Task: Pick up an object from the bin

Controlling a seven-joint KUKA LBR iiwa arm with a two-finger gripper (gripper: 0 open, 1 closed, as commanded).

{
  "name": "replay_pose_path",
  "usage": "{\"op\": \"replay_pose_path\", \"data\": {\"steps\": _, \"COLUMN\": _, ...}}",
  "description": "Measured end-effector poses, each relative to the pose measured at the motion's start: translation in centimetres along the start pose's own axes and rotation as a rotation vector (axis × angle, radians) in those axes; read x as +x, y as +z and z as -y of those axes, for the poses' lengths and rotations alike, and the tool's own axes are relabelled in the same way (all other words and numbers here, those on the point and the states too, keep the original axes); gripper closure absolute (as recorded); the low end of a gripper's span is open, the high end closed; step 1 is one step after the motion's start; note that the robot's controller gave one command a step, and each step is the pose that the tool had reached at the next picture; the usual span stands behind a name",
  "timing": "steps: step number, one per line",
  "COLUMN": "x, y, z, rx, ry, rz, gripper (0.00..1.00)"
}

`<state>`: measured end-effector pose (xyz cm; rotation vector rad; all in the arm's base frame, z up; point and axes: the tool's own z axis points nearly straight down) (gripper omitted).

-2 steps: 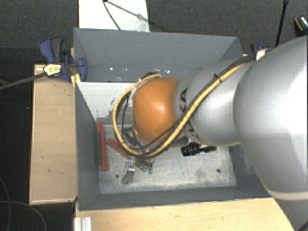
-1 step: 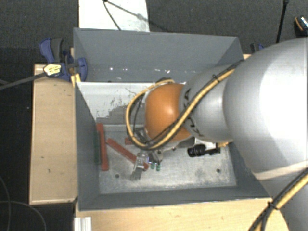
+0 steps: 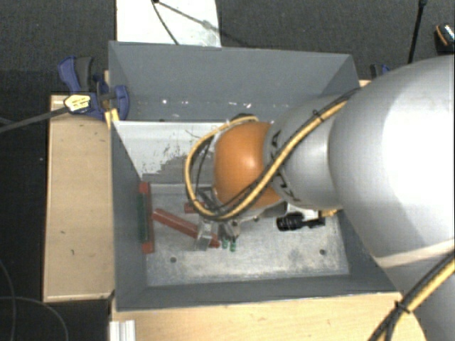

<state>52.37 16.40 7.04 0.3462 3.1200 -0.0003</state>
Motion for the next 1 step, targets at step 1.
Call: {"op": "replay_pose_path", "data": {"steps": 1, "x": 2.07, "y": -13.86, "z": -0.08, "rx": -0.005, "ry": 0.017, "rz": 0.005, "gripper": 1.0}}
